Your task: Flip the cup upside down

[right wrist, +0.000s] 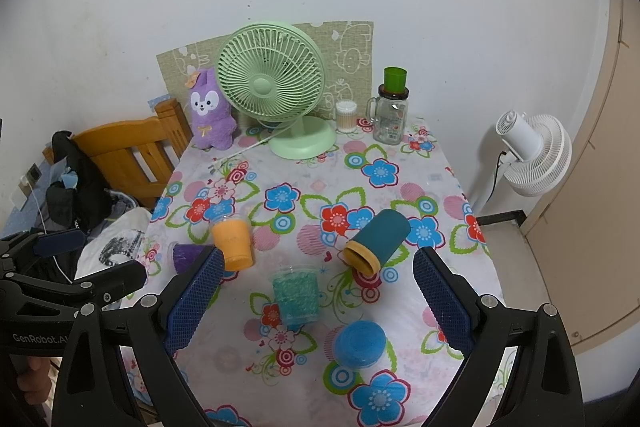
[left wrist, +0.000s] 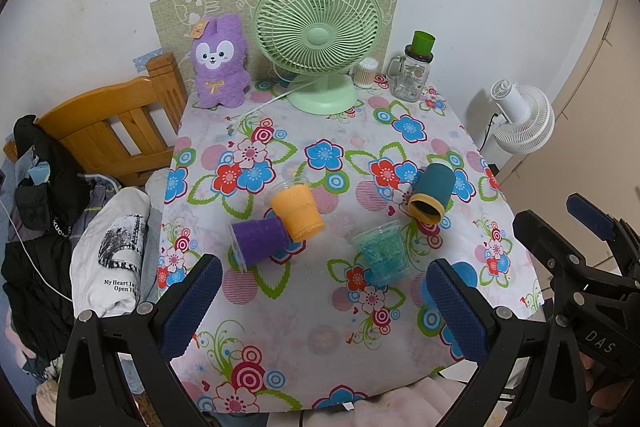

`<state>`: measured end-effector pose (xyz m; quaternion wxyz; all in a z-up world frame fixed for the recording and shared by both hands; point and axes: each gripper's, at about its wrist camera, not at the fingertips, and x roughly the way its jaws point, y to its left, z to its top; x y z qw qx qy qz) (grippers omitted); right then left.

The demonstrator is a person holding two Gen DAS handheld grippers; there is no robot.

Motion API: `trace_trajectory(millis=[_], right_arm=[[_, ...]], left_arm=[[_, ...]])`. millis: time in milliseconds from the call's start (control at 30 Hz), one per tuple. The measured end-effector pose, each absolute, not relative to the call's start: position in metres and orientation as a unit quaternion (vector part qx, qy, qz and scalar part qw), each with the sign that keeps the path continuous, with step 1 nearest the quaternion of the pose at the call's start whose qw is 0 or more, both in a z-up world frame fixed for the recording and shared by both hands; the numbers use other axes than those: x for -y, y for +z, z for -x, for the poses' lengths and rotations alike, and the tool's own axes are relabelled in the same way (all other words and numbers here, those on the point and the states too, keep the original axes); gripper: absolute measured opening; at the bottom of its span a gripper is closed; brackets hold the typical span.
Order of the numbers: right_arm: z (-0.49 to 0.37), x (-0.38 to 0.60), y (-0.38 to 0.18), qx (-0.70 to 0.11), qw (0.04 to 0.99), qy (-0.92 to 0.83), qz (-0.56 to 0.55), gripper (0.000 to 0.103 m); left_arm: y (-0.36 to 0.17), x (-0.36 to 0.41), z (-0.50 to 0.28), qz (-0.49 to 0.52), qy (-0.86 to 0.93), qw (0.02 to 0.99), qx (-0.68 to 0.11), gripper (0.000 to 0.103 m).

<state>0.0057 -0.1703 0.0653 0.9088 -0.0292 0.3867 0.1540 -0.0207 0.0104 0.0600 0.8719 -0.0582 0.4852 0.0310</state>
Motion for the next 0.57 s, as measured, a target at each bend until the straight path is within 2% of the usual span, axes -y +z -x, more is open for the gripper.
trace_trajectory(millis=[567], right_arm=[[-0.0141, 0.1756, 0.0616, -0.394, 0.906, 0.151, 0.031, 0.097]], left_arm=[[0.0544, -0.0084, 0.0121, 0.061, 0.031, 0.867, -0.493, 0.103]])
